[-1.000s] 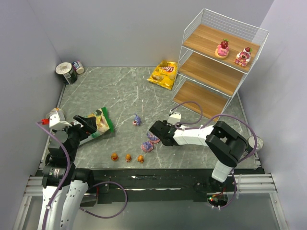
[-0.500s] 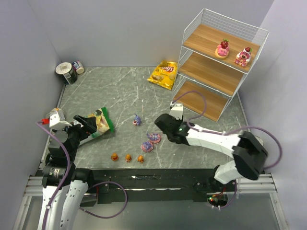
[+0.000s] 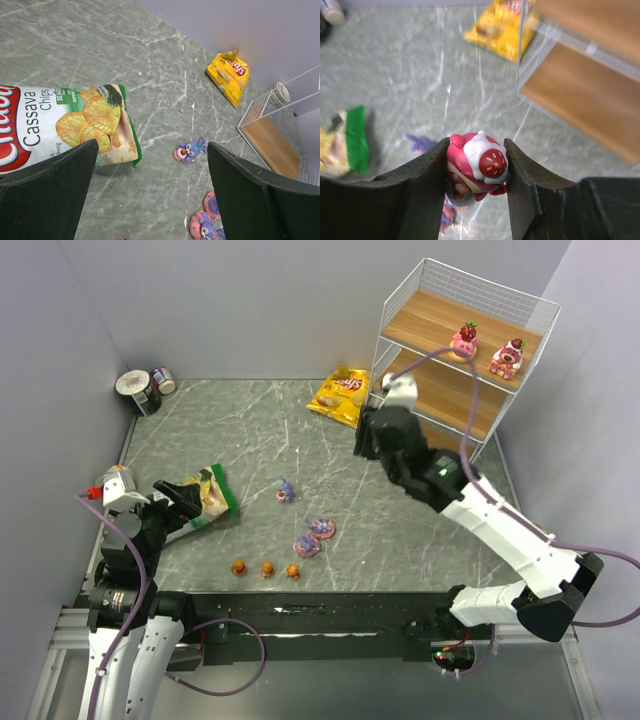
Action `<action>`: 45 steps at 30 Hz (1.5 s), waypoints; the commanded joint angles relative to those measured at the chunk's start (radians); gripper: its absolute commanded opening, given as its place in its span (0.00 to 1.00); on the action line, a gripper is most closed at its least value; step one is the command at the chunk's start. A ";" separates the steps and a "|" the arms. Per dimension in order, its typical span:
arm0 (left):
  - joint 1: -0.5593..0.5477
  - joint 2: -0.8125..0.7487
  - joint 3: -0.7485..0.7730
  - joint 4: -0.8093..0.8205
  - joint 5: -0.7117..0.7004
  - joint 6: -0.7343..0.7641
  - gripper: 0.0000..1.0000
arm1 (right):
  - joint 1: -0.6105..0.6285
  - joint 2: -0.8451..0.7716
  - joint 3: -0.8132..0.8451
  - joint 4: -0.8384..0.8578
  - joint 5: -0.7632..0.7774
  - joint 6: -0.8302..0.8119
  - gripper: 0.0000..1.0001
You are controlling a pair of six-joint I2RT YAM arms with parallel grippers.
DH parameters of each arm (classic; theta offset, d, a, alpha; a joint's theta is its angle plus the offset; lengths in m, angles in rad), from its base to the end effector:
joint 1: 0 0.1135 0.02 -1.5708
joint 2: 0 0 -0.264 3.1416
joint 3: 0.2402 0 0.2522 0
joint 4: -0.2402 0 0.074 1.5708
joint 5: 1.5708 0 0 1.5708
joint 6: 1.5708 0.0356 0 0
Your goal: Place and organize the plastic toys onto the shelf
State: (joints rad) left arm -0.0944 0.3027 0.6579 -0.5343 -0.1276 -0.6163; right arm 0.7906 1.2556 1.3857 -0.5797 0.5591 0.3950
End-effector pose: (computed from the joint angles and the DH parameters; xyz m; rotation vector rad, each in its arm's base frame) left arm 0.0844 -0.0034 0.3142 -0.5459 1.6795 -0.4068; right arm 0.2013 0.1766 0.4105 -0.0381 1.9539 0.2166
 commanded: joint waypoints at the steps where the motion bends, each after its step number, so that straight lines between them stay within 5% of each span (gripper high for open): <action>1: 0.002 -0.002 0.002 0.037 0.011 0.013 0.96 | -0.047 0.051 0.235 -0.104 0.019 -0.137 0.00; 24: 0.002 0.015 0.002 0.030 -0.007 0.007 0.96 | -0.323 0.378 0.806 0.009 -0.079 -0.386 0.00; 32: 0.004 0.018 0.003 0.030 -0.014 0.007 0.96 | -0.366 0.419 0.766 0.135 -0.142 -0.436 0.00; 45: 0.002 0.013 0.003 0.028 -0.015 0.006 0.96 | -0.406 0.515 0.848 0.081 -0.179 -0.436 0.01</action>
State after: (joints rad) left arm -0.0944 0.3096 0.6579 -0.5350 -0.1368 -0.6167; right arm 0.4004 1.7638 2.1880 -0.5293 0.3962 -0.0288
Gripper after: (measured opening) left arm 0.965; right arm 0.509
